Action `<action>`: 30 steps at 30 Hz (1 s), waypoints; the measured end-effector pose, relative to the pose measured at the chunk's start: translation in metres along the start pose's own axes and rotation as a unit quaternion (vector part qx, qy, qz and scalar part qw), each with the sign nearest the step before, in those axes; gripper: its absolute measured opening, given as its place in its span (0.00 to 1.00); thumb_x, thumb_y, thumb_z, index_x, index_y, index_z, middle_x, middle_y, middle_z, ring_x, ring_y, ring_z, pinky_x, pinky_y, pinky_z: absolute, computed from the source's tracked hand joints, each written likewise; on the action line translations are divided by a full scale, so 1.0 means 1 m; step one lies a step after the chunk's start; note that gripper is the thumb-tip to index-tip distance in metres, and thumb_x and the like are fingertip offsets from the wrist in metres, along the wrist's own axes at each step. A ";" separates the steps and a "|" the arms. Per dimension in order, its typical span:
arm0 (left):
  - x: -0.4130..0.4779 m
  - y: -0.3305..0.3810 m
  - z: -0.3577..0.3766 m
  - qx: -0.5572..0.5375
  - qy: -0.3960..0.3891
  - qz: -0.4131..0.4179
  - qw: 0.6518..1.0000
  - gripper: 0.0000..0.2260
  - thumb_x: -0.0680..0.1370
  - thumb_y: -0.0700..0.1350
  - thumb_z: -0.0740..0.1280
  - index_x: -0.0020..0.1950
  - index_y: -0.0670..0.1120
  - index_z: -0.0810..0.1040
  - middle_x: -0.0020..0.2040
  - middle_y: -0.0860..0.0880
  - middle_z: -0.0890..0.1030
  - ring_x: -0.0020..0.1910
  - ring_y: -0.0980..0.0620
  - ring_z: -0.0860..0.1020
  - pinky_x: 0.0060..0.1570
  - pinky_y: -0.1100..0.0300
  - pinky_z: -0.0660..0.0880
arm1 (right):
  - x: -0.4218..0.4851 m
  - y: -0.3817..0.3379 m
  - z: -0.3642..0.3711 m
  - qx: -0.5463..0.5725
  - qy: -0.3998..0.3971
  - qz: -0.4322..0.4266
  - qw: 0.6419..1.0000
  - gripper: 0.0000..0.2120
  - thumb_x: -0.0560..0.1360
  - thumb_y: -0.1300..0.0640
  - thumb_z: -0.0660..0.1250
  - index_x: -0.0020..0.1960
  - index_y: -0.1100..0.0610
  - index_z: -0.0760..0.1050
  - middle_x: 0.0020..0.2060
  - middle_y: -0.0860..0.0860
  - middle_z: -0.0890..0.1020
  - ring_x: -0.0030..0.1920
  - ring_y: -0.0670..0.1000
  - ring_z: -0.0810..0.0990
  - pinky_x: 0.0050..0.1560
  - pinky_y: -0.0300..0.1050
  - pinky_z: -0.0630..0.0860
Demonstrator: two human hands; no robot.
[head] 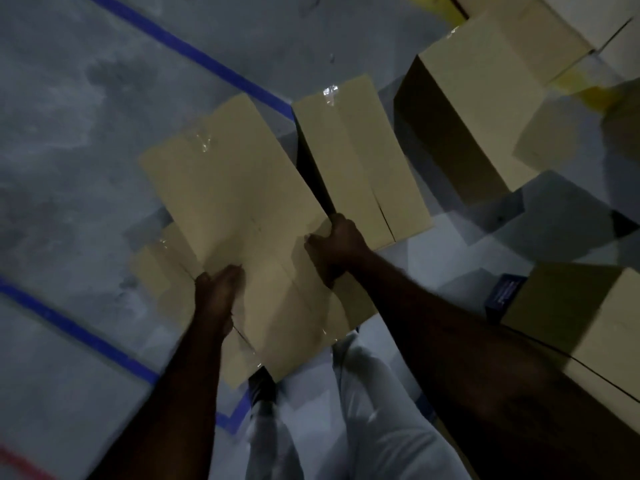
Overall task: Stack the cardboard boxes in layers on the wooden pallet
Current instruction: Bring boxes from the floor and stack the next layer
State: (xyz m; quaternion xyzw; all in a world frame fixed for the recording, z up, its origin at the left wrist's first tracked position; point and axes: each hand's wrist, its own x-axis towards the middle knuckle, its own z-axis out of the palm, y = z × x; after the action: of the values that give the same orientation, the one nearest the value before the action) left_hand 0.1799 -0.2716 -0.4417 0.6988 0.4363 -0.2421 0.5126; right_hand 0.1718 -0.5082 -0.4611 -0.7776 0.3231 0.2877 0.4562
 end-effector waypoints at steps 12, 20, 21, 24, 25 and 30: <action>-0.157 0.090 -0.001 0.136 -0.020 0.186 0.973 0.43 0.60 0.62 0.80 0.68 0.42 0.73 0.60 0.49 0.80 0.54 0.46 0.80 0.58 0.51 0.77 | -0.182 -0.021 -0.138 0.128 0.145 -0.037 0.980 0.29 0.74 0.43 0.73 0.66 0.55 0.64 0.53 0.51 0.73 0.51 0.52 0.74 0.40 0.42 0.68; -0.265 0.136 0.018 0.243 -0.216 0.305 0.895 0.63 0.49 0.75 0.77 0.77 0.50 0.64 0.72 0.46 0.73 0.67 0.42 0.75 0.62 0.43 0.75 | -0.324 0.012 -0.183 0.179 0.319 -0.093 0.926 0.34 0.68 0.35 0.73 0.70 0.43 0.69 0.61 0.42 0.77 0.60 0.49 0.77 0.58 0.48 0.76; -0.282 0.136 0.022 0.260 -0.233 0.324 0.879 0.63 0.48 0.76 0.76 0.77 0.49 0.64 0.73 0.45 0.72 0.67 0.42 0.74 0.62 0.43 0.76 | -0.347 0.020 -0.187 0.188 0.335 -0.093 0.919 0.31 0.71 0.38 0.73 0.70 0.46 0.69 0.59 0.41 0.75 0.59 0.47 0.75 0.57 0.44 0.73; -0.332 0.130 0.033 0.311 -0.277 0.381 0.825 0.61 0.51 0.77 0.74 0.76 0.46 0.65 0.70 0.43 0.74 0.64 0.41 0.75 0.60 0.43 0.77 | -0.405 0.049 -0.187 0.226 0.391 -0.081 0.888 0.28 0.73 0.41 0.73 0.68 0.50 0.71 0.60 0.40 0.77 0.57 0.44 0.77 0.56 0.44 0.76; -0.350 0.126 0.037 0.324 -0.293 0.394 0.809 0.59 0.52 0.76 0.74 0.75 0.45 0.66 0.68 0.43 0.75 0.62 0.41 0.76 0.58 0.43 0.77 | -0.423 0.060 -0.185 0.246 0.411 -0.083 0.874 0.23 0.73 0.43 0.74 0.64 0.49 0.74 0.57 0.41 0.81 0.55 0.43 0.80 0.52 0.41 0.78; -0.421 0.098 0.069 0.318 -0.399 0.452 0.732 0.29 0.68 0.59 0.78 0.64 0.48 0.77 0.52 0.52 0.82 0.49 0.52 0.80 0.40 0.62 0.75 | -0.488 0.109 -0.189 0.359 0.456 -0.065 0.812 0.20 0.74 0.48 0.75 0.60 0.43 0.69 0.51 0.38 0.78 0.50 0.40 0.80 0.46 0.37 0.79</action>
State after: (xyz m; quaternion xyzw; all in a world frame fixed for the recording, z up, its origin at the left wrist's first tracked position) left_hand 0.0598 -0.4971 -0.0863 0.7749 -0.2783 -0.3630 0.4362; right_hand -0.1883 -0.6016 -0.0768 -0.6196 0.5234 -0.2666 0.5207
